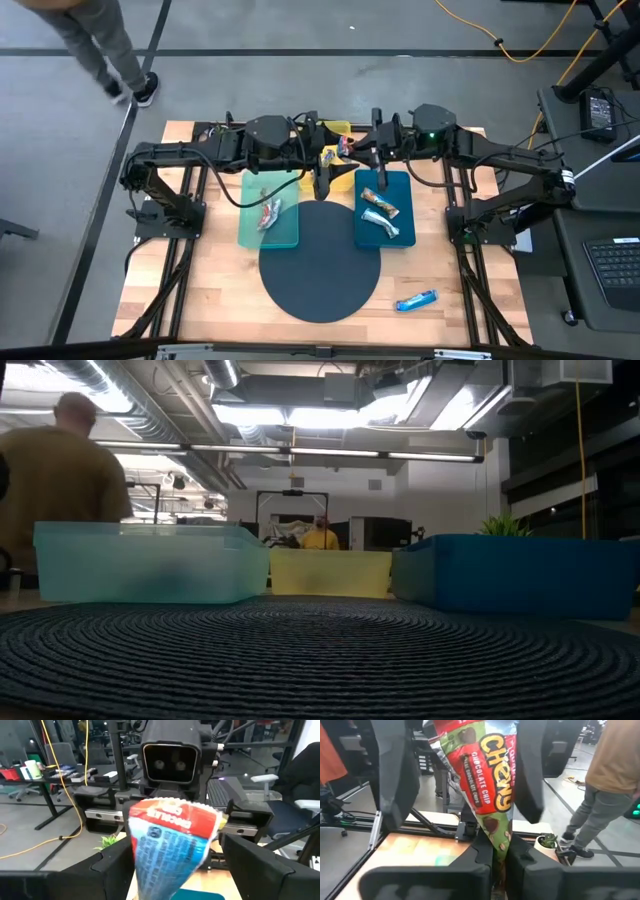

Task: Pick and place Granola Bars by type
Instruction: Put the red granola bar into the light blue bin

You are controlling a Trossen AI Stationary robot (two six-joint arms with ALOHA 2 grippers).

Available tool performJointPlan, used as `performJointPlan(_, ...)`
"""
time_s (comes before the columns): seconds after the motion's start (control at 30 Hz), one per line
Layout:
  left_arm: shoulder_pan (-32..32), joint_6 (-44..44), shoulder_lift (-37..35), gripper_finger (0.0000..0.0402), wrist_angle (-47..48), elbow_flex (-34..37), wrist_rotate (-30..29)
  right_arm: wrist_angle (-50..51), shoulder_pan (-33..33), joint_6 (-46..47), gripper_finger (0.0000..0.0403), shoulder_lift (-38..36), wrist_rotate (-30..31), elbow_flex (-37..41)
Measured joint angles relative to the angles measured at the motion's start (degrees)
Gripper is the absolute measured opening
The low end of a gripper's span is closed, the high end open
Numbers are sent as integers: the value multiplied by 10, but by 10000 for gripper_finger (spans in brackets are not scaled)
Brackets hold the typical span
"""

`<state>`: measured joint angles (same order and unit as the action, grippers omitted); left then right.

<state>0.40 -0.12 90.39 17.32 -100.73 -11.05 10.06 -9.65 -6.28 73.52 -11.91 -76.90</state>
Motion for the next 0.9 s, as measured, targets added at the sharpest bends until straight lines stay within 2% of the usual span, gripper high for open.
performJointPlan(0.13,0,0,0,246,-7,0,0,4,0,0,38,0,7,0)
performJointPlan(0.43,0,4,-3,151,-10,0,-2,5,0,-2,16,0,8,0)
performJointPlan(0.73,0,20,-3,47,-8,0,-2,5,0,1,50,0,6,0)
performJointPlan(0.9,0,20,-3,23,-8,0,-1,4,0,0,55,-1,-4,0)
